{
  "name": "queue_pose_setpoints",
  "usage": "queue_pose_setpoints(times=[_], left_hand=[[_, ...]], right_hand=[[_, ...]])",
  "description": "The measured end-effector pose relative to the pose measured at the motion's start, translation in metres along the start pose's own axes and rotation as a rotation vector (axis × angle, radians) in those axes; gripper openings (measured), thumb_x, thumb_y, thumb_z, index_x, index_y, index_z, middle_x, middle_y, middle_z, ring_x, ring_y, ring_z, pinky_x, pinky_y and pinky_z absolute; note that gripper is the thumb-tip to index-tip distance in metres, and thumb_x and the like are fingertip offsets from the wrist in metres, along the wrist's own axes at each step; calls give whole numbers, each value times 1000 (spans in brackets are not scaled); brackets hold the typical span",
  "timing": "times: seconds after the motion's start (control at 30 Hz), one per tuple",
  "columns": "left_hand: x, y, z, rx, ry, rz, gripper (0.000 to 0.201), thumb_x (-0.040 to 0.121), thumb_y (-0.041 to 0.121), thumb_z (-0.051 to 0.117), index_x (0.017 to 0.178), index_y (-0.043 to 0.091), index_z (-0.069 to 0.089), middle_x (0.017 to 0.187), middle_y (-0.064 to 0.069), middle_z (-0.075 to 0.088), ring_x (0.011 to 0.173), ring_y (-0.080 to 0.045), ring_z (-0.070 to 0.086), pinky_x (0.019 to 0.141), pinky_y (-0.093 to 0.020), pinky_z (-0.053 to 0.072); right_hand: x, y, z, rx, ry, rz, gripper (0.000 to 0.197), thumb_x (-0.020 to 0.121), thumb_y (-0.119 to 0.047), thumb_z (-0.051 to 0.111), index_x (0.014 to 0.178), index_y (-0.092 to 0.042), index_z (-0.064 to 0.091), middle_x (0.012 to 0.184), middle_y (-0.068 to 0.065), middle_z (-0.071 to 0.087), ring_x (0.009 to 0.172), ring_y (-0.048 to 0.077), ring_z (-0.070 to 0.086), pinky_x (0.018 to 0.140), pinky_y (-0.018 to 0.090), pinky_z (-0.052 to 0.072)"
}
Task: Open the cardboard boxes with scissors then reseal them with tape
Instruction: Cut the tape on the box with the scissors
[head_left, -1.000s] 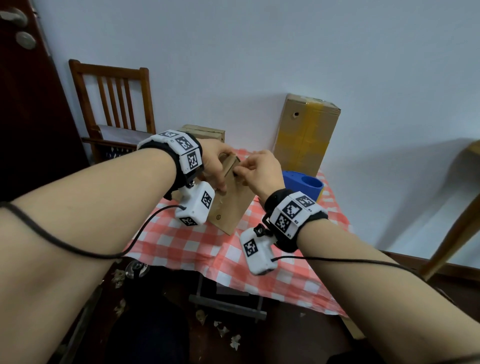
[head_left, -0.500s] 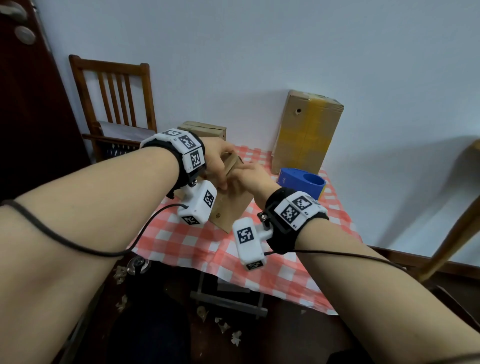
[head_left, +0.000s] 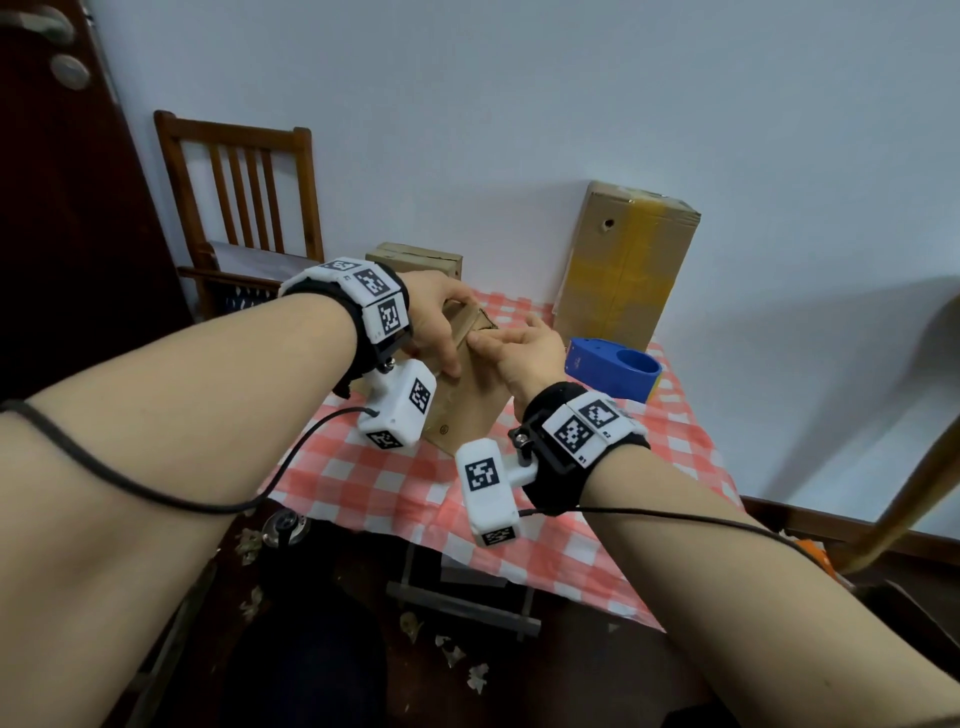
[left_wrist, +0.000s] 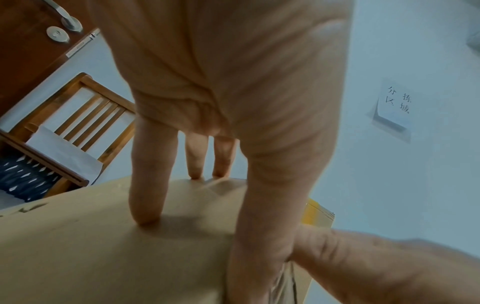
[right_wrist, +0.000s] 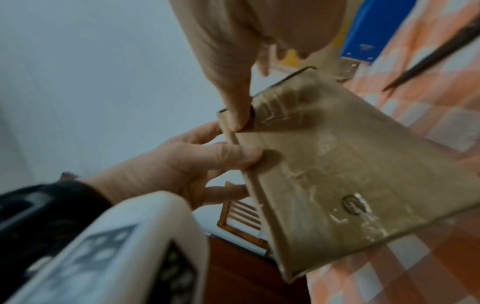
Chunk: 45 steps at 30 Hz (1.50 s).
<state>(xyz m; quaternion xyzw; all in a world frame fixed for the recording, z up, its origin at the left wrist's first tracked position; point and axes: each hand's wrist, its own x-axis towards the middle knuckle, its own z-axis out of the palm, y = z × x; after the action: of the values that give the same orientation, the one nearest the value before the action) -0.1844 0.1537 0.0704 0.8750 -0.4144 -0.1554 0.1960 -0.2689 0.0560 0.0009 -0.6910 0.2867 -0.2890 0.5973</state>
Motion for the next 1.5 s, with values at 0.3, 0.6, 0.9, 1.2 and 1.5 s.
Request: queue_pose_setpoints(times=[0.3,0.6,0.9,1.2,1.5], left_hand=[[6,9,11,117,70,13,80,58,22,89,129,24,52,93,7,55,64,-7,53,50,-20,43],[6,10,10,124,91,10,84,60,23,88,134,23,49,104,3,53,64,-7,51,53,-20,46],[0,3,-1,26,89,-4,70,65,17,86,126,24,53,94,8,56,67,-6,54,55,-23,51],[-5,-5,-6,-92,91,-65,65,66,11,85,119,27,52,97,6,57,76,-13,61,61,-32,58],[-9,-7,-8,-115,69,-64,70,66,10,85,126,23,51,109,1,56,90,-20,60,79,-41,58]], right_hand=[[9,2,9,179,-85,223,22,96,-26,51,74,-20,52,74,1,60,75,19,60,84,37,54],[6,15,10,418,136,256,19,66,-21,85,64,-9,71,78,15,73,86,36,70,76,55,56],[13,22,13,381,3,88,30,49,-36,89,69,-16,78,119,9,66,123,24,53,100,42,47],[0,-2,-2,245,124,-54,24,75,-11,76,55,-16,62,52,-7,61,52,4,57,55,18,49],[-3,-9,-6,-52,17,-96,31,76,-32,76,55,-17,61,56,-1,61,58,14,58,64,34,52]])
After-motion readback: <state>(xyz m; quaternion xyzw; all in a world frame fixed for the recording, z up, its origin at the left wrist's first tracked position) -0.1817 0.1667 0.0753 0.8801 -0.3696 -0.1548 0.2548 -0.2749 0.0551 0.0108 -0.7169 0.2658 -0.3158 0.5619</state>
